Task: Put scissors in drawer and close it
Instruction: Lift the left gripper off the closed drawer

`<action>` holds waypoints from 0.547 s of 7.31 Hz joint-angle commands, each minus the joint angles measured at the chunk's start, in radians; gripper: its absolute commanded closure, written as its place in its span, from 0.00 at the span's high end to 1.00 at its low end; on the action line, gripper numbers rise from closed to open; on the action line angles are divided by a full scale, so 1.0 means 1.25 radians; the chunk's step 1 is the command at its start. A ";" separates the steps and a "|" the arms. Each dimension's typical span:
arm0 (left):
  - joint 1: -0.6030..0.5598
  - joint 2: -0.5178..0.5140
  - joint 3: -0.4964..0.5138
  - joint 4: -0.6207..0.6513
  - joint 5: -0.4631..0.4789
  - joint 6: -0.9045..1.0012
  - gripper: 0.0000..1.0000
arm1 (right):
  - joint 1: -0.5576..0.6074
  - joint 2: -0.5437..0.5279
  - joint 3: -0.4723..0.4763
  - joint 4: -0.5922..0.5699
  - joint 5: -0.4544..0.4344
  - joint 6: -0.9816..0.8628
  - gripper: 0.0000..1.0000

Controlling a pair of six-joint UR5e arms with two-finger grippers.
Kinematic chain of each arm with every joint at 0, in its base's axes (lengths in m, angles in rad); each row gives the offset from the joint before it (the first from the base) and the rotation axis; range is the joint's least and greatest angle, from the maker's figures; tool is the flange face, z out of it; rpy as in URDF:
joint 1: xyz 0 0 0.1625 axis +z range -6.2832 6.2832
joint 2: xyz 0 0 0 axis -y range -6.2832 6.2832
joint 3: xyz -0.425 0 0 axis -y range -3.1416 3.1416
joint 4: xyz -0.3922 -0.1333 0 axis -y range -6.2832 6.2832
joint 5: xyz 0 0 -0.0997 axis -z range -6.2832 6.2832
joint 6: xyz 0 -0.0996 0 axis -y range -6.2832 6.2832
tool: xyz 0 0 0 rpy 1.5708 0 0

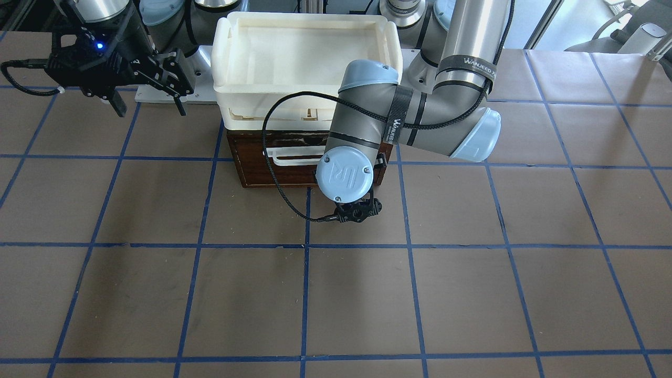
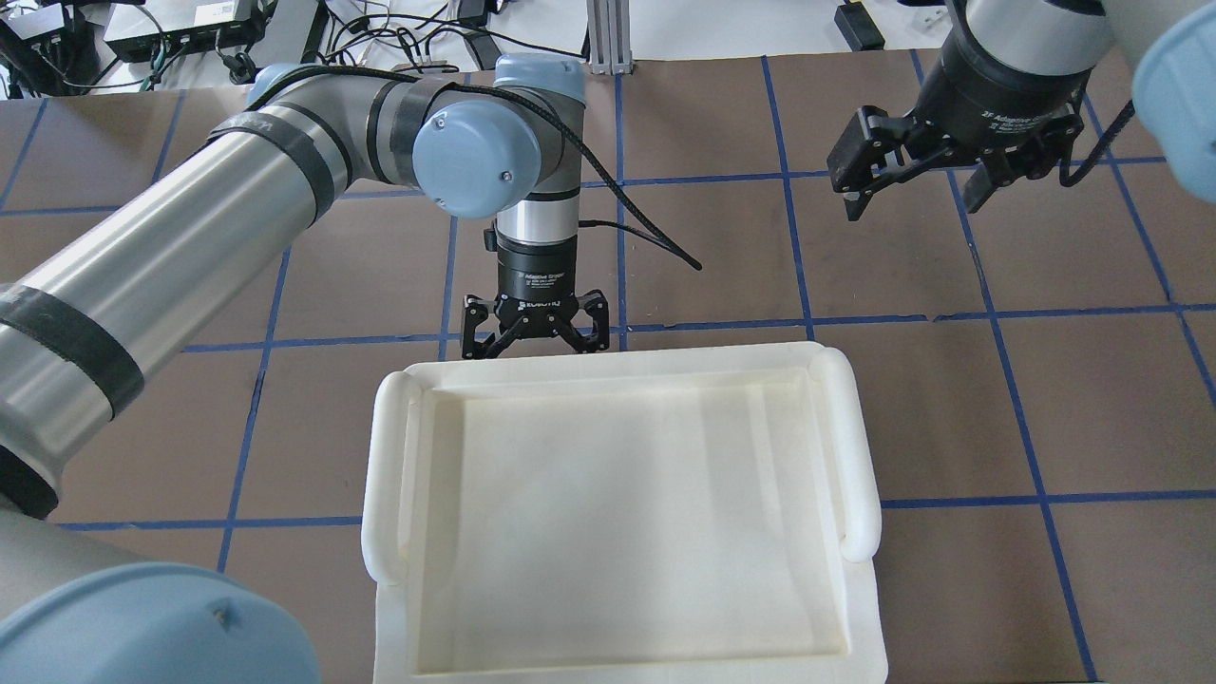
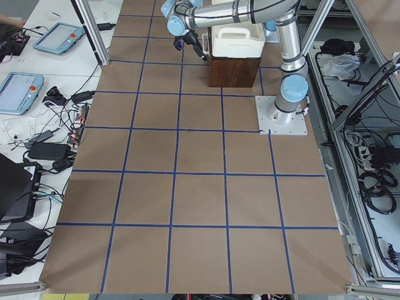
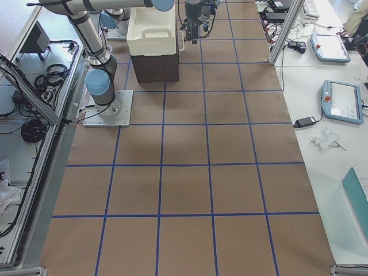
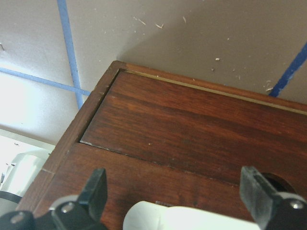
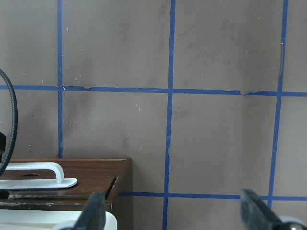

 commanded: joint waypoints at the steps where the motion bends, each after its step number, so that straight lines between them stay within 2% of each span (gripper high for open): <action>1: 0.010 0.011 0.039 0.066 -0.001 0.015 1.00 | 0.000 -0.001 0.000 0.000 0.000 0.000 1.00; 4: 0.052 0.043 0.145 0.109 -0.010 0.127 1.00 | 0.000 -0.002 0.000 0.000 0.000 0.000 1.00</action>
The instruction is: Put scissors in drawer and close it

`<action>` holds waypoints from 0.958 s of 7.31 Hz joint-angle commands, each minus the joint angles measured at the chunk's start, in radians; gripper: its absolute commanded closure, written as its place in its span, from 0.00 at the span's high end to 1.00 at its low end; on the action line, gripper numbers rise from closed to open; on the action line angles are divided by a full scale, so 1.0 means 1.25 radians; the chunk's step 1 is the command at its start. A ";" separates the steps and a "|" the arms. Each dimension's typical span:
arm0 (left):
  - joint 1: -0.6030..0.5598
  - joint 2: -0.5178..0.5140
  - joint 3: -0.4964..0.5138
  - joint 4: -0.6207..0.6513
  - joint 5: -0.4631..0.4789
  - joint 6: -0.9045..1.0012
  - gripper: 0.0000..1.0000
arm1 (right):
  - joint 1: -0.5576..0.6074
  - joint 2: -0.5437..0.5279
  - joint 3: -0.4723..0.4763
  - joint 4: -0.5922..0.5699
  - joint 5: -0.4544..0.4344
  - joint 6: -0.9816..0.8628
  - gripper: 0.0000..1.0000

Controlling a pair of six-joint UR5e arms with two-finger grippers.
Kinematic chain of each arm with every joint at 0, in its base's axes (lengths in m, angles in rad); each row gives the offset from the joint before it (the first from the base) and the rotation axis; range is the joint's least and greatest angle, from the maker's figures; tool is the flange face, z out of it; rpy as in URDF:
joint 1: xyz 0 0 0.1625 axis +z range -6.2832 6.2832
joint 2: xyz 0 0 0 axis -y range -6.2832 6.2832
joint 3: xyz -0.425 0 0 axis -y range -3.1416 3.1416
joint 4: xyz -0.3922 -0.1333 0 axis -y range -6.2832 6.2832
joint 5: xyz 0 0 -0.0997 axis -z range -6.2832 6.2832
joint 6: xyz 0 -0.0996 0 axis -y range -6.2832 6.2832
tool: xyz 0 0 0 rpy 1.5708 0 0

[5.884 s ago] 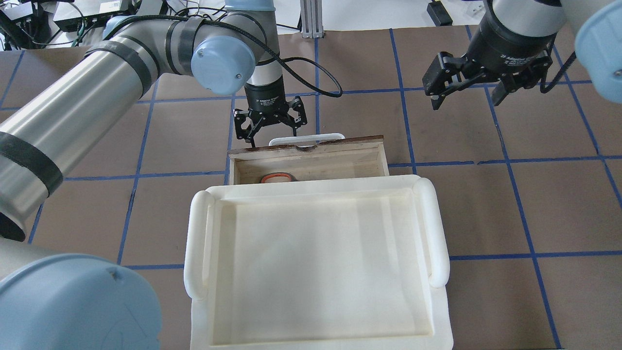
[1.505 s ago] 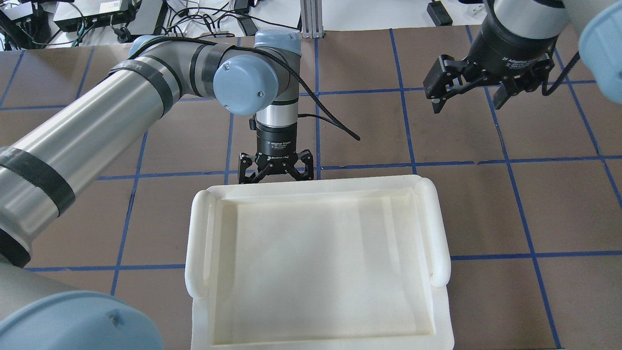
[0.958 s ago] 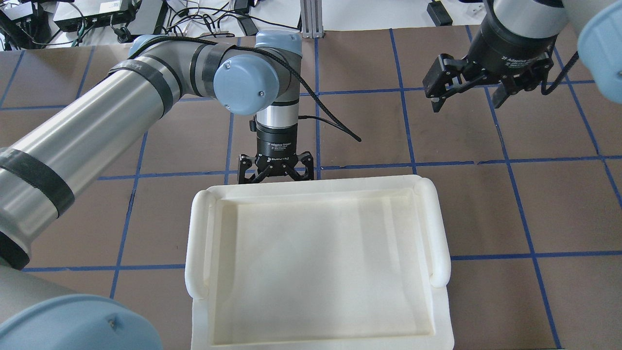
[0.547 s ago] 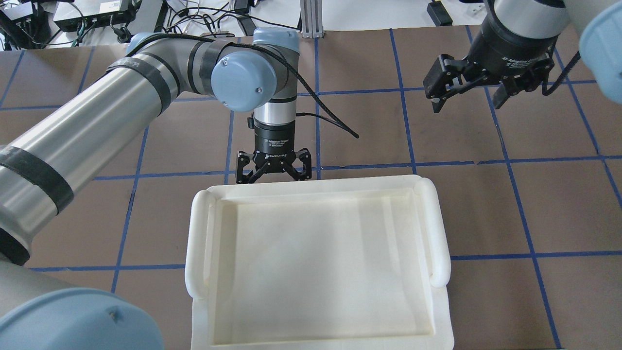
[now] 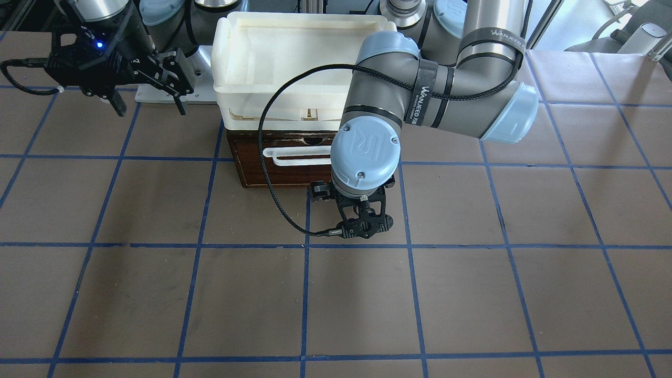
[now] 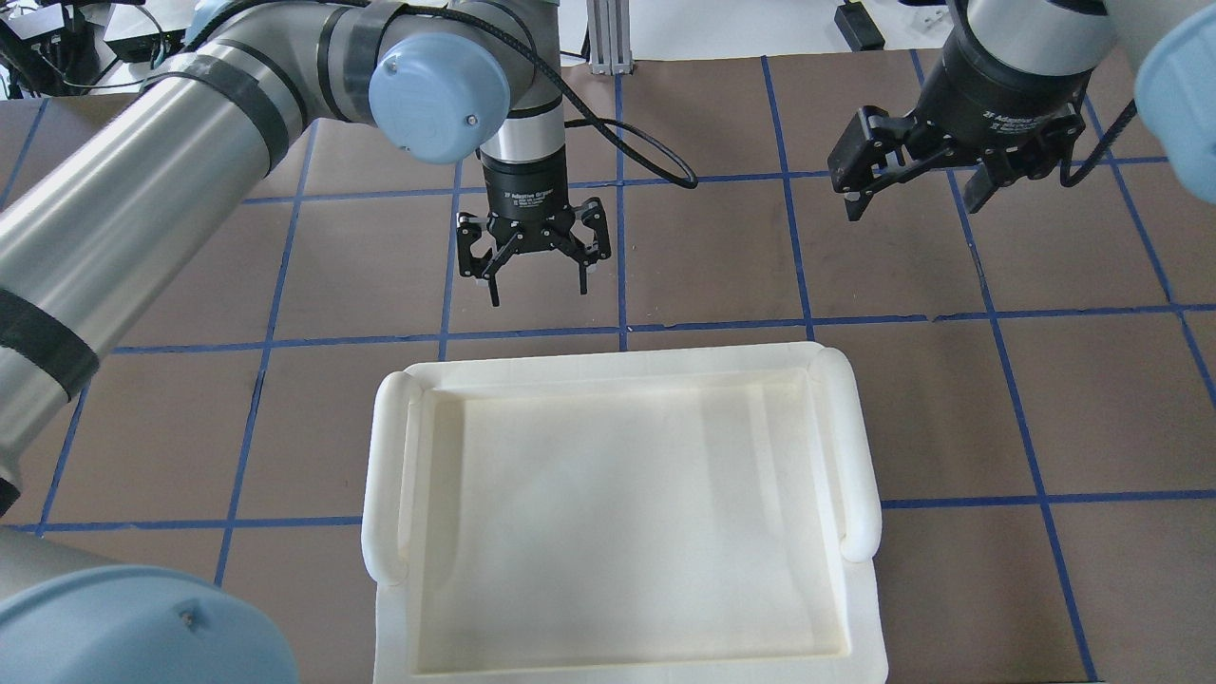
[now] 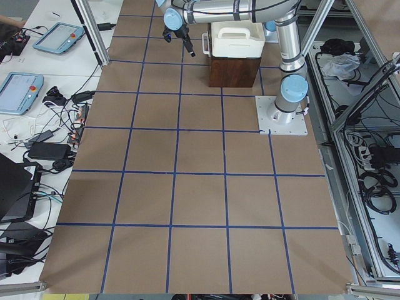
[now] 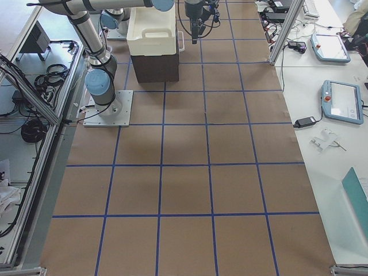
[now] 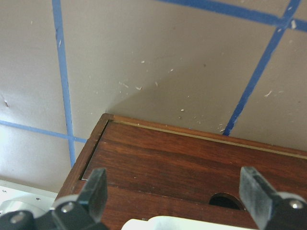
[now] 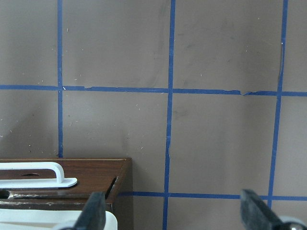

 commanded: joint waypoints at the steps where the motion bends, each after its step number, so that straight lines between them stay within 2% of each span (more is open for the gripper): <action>1: 0.046 0.057 0.039 0.035 0.018 0.152 1.00 | 0.000 0.000 0.000 0.001 0.000 0.000 1.00; 3: 0.102 0.130 0.039 0.064 0.043 0.188 1.00 | 0.001 0.000 0.000 0.002 0.000 0.000 1.00; 5: 0.195 0.196 0.030 0.064 0.049 0.361 1.00 | 0.000 0.005 -0.001 -0.001 -0.002 0.000 1.00; 7: 0.248 0.244 0.009 0.061 0.042 0.392 1.00 | 0.002 0.010 0.000 -0.009 -0.006 0.012 1.00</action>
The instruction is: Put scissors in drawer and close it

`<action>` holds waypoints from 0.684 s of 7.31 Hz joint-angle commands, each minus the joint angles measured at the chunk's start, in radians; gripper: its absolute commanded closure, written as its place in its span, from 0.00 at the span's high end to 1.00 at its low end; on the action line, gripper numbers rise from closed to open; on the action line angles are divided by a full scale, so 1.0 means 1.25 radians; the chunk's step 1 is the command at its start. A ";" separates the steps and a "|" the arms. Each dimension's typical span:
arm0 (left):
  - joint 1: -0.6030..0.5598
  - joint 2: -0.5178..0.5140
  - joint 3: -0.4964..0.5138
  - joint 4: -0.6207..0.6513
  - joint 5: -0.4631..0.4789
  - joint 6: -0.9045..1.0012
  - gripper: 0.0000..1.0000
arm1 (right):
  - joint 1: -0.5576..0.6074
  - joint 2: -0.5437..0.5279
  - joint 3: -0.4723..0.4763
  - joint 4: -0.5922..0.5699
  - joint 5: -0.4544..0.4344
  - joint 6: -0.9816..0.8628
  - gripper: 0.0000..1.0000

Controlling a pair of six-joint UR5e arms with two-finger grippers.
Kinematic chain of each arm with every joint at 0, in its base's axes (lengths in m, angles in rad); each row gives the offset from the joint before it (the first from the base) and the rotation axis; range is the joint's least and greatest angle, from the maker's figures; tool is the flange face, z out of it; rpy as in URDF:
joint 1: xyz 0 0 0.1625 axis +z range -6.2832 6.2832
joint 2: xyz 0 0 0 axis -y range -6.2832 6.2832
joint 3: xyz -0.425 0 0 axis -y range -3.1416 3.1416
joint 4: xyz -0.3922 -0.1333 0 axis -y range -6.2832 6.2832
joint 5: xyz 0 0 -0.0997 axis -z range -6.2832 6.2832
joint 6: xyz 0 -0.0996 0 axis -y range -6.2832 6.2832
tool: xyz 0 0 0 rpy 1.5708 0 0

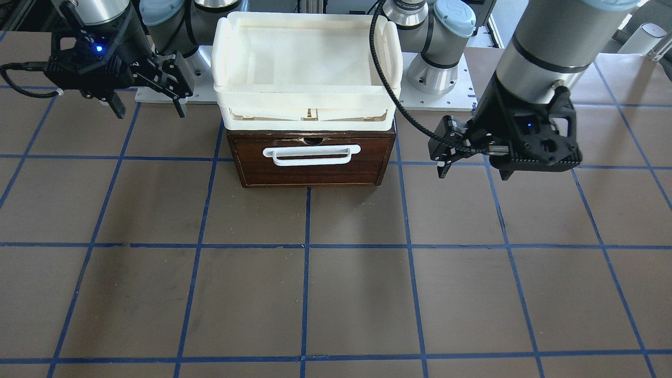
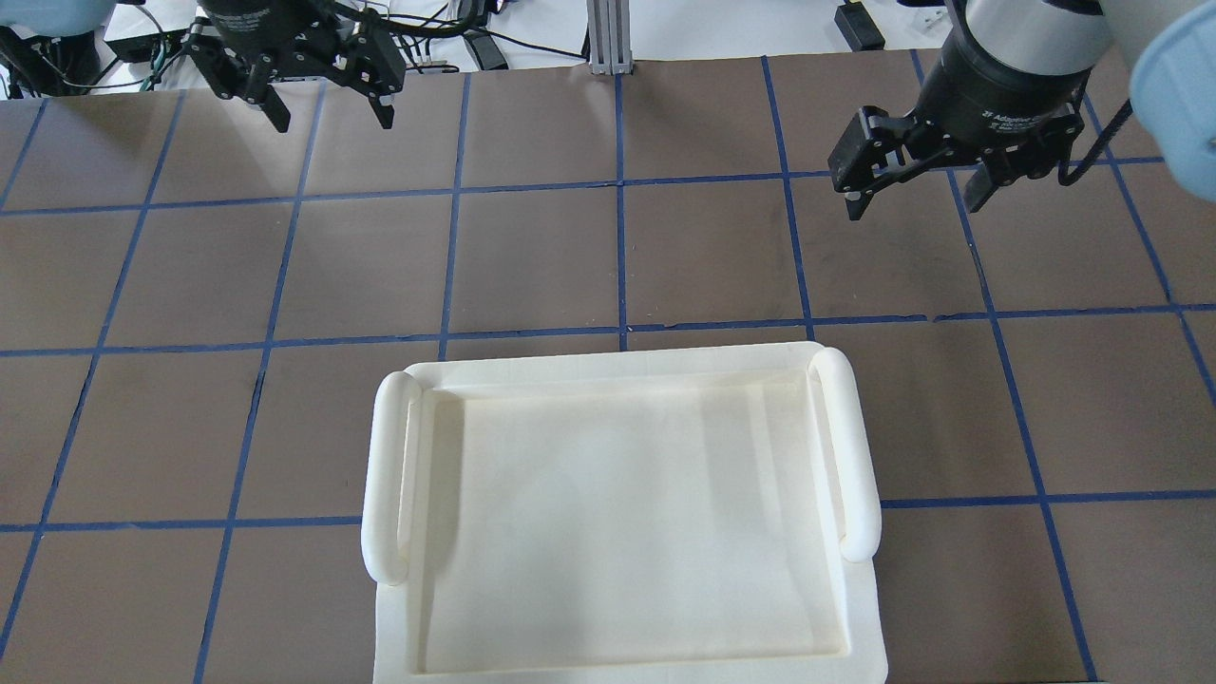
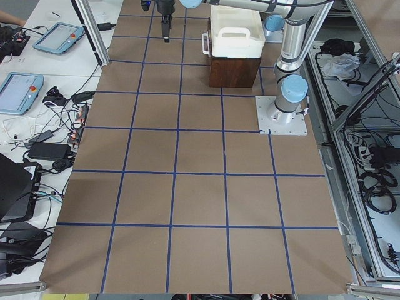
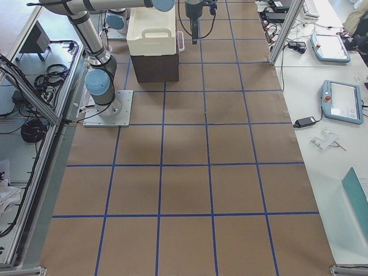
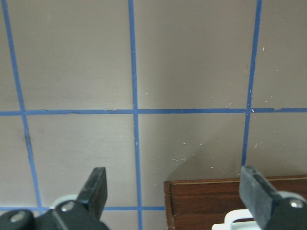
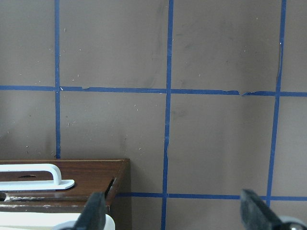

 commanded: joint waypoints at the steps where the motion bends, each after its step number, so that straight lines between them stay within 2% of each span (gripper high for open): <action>1: 0.039 0.050 -0.051 0.002 -0.009 0.043 1.00 | 0.002 0.029 0.000 -0.010 -0.011 0.010 1.00; 5: 0.038 0.084 -0.142 0.074 -0.005 0.042 1.00 | 0.001 0.029 -0.009 -0.041 -0.013 0.008 1.00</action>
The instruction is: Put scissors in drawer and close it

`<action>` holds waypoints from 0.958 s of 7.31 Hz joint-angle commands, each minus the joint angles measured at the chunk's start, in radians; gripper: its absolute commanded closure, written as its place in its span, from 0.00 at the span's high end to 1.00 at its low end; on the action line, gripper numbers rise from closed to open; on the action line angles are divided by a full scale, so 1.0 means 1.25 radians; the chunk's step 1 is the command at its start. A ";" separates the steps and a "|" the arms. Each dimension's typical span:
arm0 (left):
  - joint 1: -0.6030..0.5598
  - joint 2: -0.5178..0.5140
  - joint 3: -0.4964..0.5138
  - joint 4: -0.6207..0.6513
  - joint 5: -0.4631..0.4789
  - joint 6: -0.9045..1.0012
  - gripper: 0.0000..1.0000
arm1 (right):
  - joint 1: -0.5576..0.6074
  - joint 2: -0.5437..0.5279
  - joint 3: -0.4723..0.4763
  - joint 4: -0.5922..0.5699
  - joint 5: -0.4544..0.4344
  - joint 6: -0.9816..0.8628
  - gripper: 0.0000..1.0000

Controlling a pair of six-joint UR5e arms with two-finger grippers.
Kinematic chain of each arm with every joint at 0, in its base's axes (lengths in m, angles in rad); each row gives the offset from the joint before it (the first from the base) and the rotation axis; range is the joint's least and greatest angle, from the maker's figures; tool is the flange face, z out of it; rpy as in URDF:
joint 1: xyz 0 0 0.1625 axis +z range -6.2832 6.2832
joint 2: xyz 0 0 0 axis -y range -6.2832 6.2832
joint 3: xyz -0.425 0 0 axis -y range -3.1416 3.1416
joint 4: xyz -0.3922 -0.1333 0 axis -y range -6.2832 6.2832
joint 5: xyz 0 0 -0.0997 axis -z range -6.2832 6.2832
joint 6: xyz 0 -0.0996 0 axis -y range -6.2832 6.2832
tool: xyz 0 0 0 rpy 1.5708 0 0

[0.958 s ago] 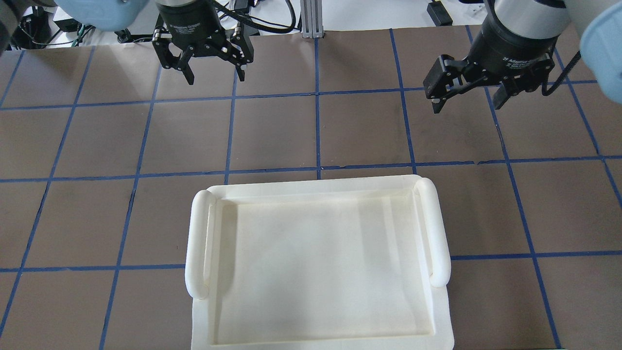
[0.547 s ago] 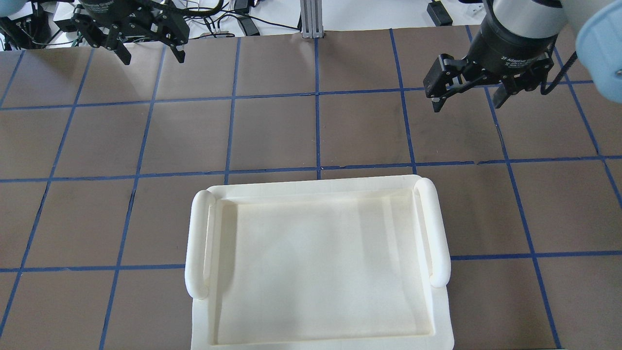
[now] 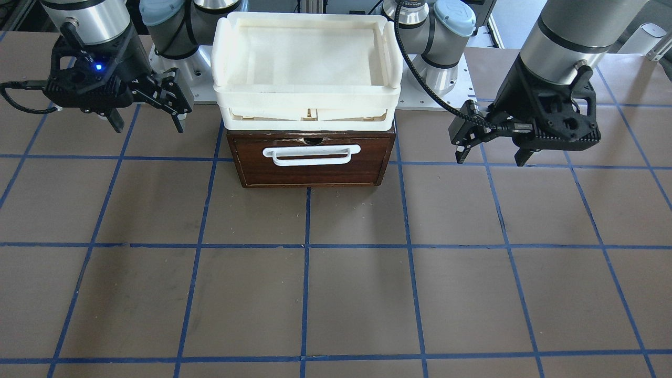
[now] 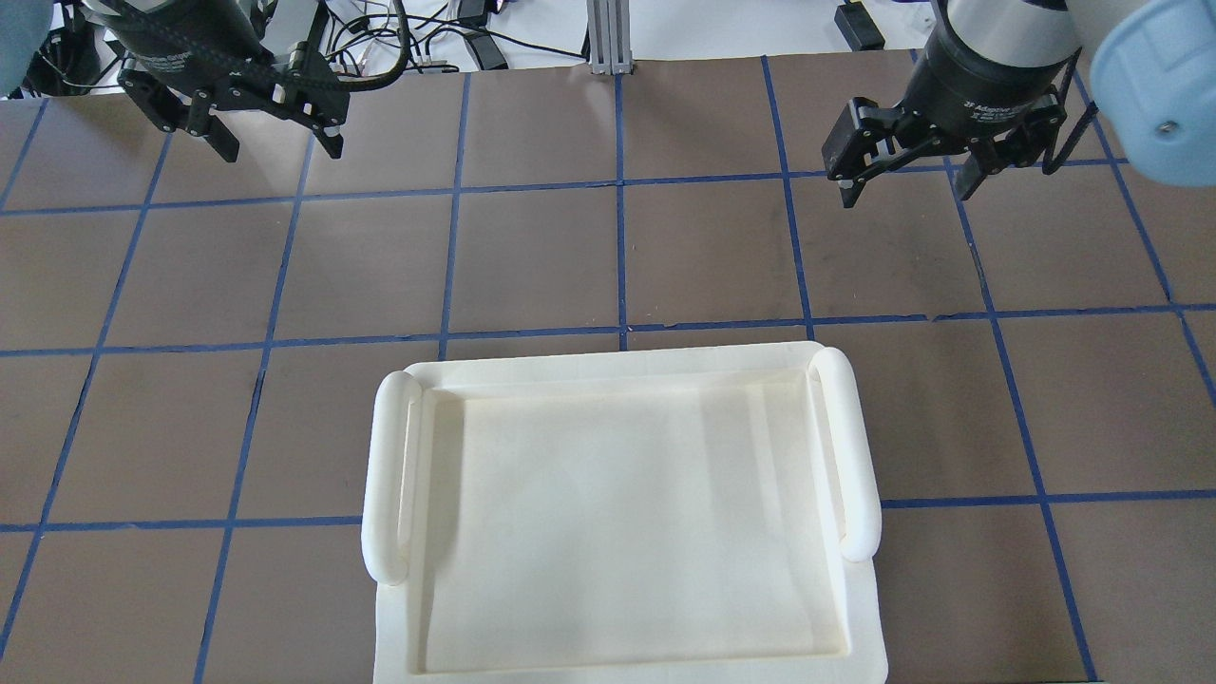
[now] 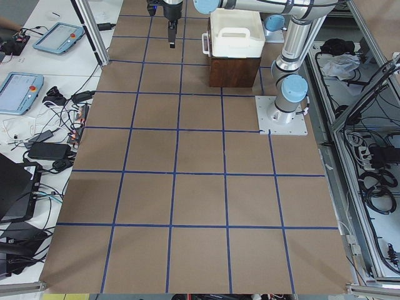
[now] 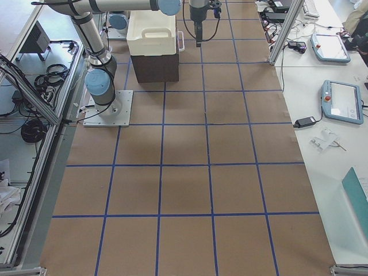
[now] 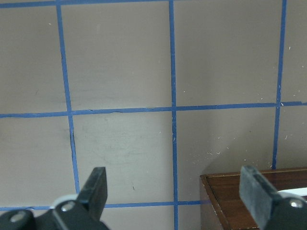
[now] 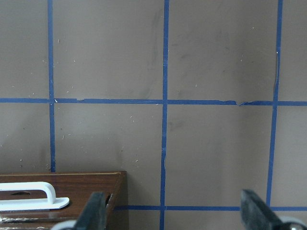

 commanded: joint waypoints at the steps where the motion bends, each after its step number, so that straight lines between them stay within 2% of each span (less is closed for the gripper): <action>1: 0.003 0.017 -0.028 0.020 0.006 0.002 1.00 | -0.001 -0.005 -0.003 -0.005 -0.004 -0.006 1.00; 7: 0.003 0.036 -0.054 0.012 0.015 0.001 1.00 | -0.002 -0.002 -0.002 -0.004 -0.003 -0.010 1.00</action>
